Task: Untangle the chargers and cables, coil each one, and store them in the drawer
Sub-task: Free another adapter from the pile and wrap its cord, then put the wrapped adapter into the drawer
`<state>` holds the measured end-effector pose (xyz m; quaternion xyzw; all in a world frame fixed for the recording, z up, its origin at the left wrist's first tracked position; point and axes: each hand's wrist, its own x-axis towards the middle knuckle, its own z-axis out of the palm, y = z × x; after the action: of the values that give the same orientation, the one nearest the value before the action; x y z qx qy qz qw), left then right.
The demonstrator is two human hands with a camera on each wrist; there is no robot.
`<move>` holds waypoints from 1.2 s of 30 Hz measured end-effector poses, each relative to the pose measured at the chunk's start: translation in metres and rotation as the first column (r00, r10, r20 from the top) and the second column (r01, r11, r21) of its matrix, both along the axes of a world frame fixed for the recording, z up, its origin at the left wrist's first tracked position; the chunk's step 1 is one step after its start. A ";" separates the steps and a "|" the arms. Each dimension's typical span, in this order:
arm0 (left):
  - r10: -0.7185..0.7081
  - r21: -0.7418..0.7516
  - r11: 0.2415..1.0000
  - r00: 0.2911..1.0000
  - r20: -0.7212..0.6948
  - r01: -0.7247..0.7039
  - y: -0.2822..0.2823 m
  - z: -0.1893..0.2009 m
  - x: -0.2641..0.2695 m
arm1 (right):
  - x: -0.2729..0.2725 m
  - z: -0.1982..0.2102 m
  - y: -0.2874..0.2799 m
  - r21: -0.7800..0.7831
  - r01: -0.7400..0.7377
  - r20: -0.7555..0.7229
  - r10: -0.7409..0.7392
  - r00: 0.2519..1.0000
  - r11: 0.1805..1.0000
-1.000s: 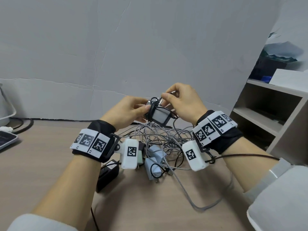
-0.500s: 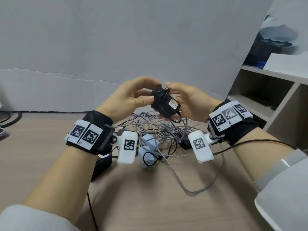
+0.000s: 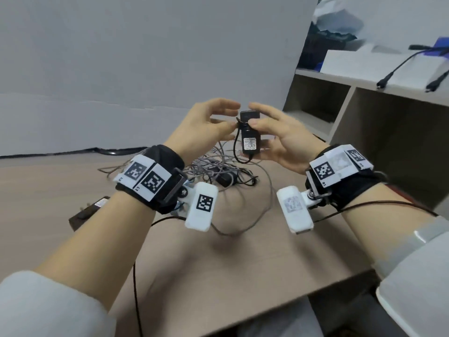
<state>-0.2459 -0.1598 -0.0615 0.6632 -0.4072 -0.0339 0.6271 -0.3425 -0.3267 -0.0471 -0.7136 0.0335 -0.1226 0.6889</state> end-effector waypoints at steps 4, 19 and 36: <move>-0.105 0.165 0.983 0.988 0.116 0.085 -0.037 0.002 -0.045 | -0.036 -0.001 -0.020 -0.067 0.238 -0.019 -0.239 0.971 0.969; -0.289 0.230 0.951 0.853 0.434 0.205 -0.235 -0.049 -0.229 | -0.264 -0.022 -0.140 -0.404 0.508 -0.277 -0.631 0.724 0.761; -0.543 0.429 0.680 0.802 -0.250 0.594 -0.386 -0.133 -0.319 | -0.376 -0.093 -0.277 -0.509 0.646 -0.439 -0.817 0.374 0.569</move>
<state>-0.5647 -0.5454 -0.1946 0.6365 -0.5382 -0.3620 0.4173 -0.7186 -0.6035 -0.1403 -0.6983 0.5627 -0.1718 0.4076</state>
